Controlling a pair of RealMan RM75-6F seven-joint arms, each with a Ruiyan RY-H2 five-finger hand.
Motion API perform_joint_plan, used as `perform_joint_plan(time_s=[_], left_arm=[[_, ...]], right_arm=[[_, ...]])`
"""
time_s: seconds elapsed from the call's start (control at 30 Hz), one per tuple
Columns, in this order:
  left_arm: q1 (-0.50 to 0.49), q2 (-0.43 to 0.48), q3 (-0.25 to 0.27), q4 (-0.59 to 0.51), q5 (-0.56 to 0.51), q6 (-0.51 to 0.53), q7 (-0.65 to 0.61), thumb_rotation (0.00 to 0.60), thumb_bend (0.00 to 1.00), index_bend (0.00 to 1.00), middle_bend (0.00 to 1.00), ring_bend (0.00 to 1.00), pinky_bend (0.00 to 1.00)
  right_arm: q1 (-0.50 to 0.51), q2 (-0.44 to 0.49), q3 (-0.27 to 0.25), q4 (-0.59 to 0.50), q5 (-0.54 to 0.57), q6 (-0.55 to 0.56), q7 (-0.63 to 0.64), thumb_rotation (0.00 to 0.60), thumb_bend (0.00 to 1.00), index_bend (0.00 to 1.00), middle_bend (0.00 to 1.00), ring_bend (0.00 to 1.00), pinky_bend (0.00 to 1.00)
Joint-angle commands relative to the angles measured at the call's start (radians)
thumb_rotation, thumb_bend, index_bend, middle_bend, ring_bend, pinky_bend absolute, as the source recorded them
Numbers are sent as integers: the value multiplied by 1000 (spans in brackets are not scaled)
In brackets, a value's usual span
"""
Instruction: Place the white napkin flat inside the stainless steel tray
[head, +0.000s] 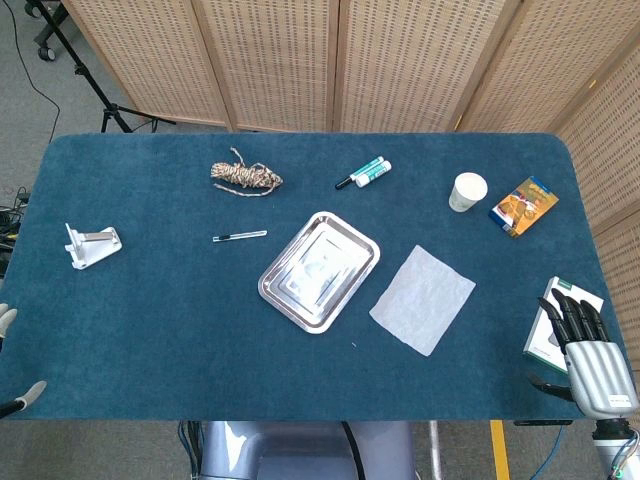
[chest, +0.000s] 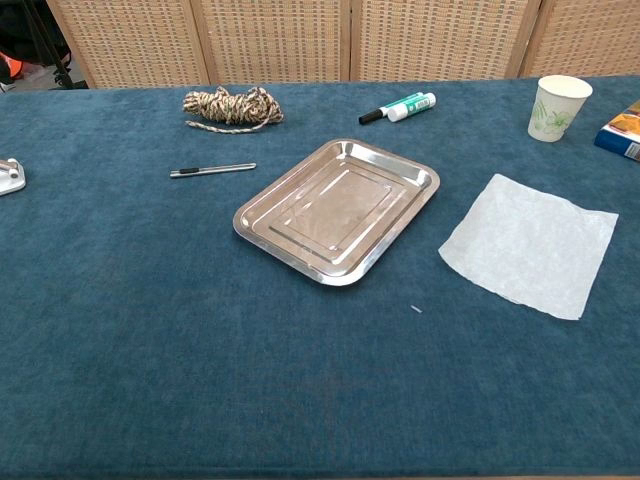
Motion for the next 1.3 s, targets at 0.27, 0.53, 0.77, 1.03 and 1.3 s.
perform_joint_plan(time_s=[0.27, 0.53, 0.77, 1.03, 1.3], left_arm=[[-1, 2, 3, -4, -1, -7, 1, 600, 0, 0, 0, 0, 0], [-3, 11, -12, -14, -23, -6, -19, 600, 0, 0, 0, 0, 0], [-7, 14, -17, -20, -38, -17, -21, 600, 0, 0, 0, 0, 0], [-15, 13, -26, -23, -57, -34, -17, 600, 0, 0, 0, 0, 0], [-20, 14, -31, -24, -72, -48, -18, 600, 0, 0, 0, 0, 0]], right_arm=[[3, -3, -2, 4, 6, -12, 0, 600, 0, 13, 0, 0, 0], [155, -23, 37, 23, 3, -218, -15, 600, 0, 94, 0, 0, 0], [327, -34, 90, 7, 36, -435, 28, 600, 4, 227, 0, 0, 0], [491, -134, 138, 52, 96, -618, 6, 600, 126, 300, 0, 0, 0], [578, -243, 150, 118, 136, -689, -18, 600, 234, 356, 0, 0, 0]])
